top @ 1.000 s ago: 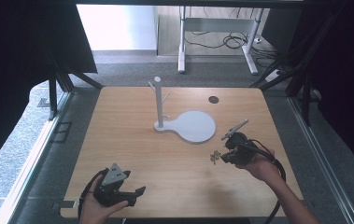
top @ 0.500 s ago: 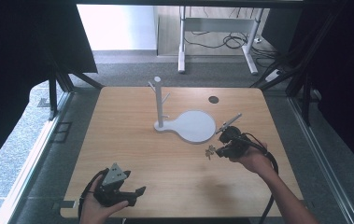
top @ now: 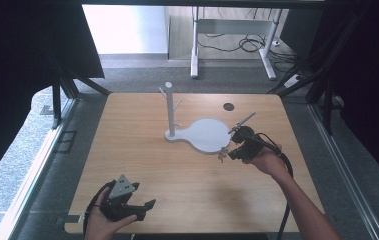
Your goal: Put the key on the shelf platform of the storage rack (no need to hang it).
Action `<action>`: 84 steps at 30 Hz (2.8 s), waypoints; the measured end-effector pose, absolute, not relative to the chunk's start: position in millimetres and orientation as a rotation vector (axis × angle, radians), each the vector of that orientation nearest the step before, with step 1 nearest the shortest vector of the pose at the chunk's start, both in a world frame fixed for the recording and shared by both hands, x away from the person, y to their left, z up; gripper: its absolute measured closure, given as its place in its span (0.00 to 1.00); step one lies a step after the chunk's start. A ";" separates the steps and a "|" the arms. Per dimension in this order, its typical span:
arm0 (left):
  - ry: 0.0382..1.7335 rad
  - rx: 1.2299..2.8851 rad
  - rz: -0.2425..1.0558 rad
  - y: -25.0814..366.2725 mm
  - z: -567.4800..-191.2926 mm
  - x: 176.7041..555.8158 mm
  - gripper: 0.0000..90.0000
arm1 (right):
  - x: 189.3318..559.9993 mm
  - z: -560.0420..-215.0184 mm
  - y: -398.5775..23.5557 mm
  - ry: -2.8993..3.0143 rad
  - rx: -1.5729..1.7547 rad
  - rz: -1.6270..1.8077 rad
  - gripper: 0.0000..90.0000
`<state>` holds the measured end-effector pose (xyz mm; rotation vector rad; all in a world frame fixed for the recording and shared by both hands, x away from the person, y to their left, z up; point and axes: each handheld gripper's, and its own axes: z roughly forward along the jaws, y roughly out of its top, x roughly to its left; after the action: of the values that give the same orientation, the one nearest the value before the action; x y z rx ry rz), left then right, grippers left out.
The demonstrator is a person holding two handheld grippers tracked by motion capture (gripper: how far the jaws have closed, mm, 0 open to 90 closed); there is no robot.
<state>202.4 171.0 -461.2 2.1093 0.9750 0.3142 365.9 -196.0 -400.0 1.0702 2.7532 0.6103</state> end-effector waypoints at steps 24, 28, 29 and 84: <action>0.975 2.114 0.314 171.0 -462.0 202.9 0.25 | 404.8 -391.7 -187.5 2.724 1.121 0.638 0.99; 0.977 2.110 0.315 172.2 -461.6 202.8 0.25 | 412.8 -390.6 -183.4 2.724 1.132 0.639 0.99; 0.977 2.109 0.316 172.6 -461.5 202.8 0.25 | 414.8 -390.6 -182.6 2.725 1.133 0.638 0.99; 0.986 2.090 0.314 179.0 -461.0 203.0 0.25 | 491.6 -448.9 -151.3 2.774 1.258 0.591 0.99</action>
<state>203.0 179.0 -461.0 2.0900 0.9860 0.3141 491.6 -151.3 -448.9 1.2582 2.7740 0.5907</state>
